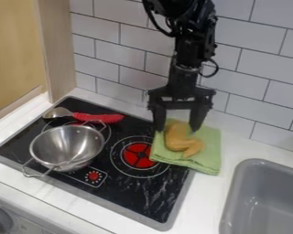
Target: Put the yellow object on top of the brown cloth on the right top corner of stove
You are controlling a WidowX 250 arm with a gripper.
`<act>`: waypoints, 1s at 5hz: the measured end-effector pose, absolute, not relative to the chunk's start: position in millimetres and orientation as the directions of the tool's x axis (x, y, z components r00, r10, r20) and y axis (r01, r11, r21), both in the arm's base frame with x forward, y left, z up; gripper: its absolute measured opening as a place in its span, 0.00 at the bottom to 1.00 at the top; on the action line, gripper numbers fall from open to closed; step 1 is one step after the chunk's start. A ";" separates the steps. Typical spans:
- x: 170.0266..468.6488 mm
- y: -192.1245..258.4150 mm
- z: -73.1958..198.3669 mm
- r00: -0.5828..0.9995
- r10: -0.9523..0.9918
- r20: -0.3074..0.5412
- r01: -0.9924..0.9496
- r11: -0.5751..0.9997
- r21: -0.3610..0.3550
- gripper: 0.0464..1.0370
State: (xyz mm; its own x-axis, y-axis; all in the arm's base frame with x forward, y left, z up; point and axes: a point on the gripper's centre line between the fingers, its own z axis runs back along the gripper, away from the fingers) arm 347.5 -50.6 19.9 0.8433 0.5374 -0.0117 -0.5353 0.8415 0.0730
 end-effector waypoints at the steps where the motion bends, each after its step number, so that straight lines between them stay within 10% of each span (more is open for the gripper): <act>1: 344.6 -44.7 27.6 0.850 0.527 0.001 -0.524 0.845 0.111 0.97; 5: 312.3 18.5 72.5 0.925 0.371 -0.082 -0.350 0.915 0.199 0.96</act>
